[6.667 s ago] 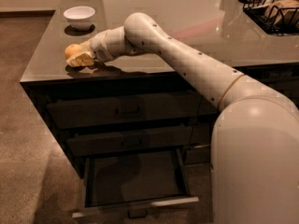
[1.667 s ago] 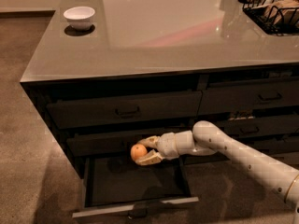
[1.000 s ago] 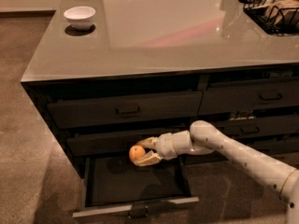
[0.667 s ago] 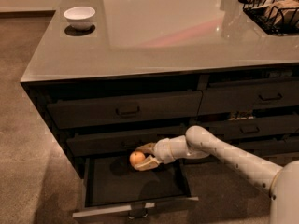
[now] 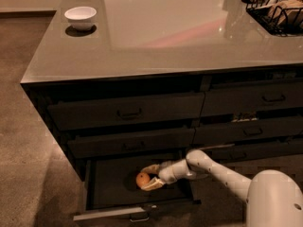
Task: Place orange into bottom drawer
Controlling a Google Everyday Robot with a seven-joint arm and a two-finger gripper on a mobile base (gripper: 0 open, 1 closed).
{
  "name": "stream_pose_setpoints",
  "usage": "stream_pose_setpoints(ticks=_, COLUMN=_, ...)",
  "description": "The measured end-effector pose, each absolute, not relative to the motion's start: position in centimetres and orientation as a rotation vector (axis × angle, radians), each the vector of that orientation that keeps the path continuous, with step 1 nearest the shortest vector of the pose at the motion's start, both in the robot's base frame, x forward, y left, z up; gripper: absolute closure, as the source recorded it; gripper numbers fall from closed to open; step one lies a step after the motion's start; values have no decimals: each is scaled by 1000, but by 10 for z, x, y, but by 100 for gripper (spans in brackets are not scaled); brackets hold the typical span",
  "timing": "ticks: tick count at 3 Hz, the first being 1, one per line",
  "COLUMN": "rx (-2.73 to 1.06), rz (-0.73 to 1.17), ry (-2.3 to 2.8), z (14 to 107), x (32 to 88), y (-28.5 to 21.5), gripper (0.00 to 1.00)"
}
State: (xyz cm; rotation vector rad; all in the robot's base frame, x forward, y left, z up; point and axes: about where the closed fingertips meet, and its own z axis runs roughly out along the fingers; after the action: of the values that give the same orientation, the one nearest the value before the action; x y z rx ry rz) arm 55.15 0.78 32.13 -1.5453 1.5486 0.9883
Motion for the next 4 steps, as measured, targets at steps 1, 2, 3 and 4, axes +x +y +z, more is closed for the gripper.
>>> stream_pose_setpoints(ticks=1, rx=-1546, rz=988, ry=1545, z=319, x=551, y=8, gripper=100)
stream_pose_setpoints(ticks=2, rx=-1530, rz=967, ry=1580, z=288, x=565, y=7, gripper=100)
stream_pose_setpoints(ticks=3, rx=-1485, rz=951, ry=1640, z=250, x=587, y=-2, gripper=100)
stream_pose_setpoints(ticks=4, rx=-1422, rz=977, ry=1697, z=208, x=606, y=-14, gripper=96)
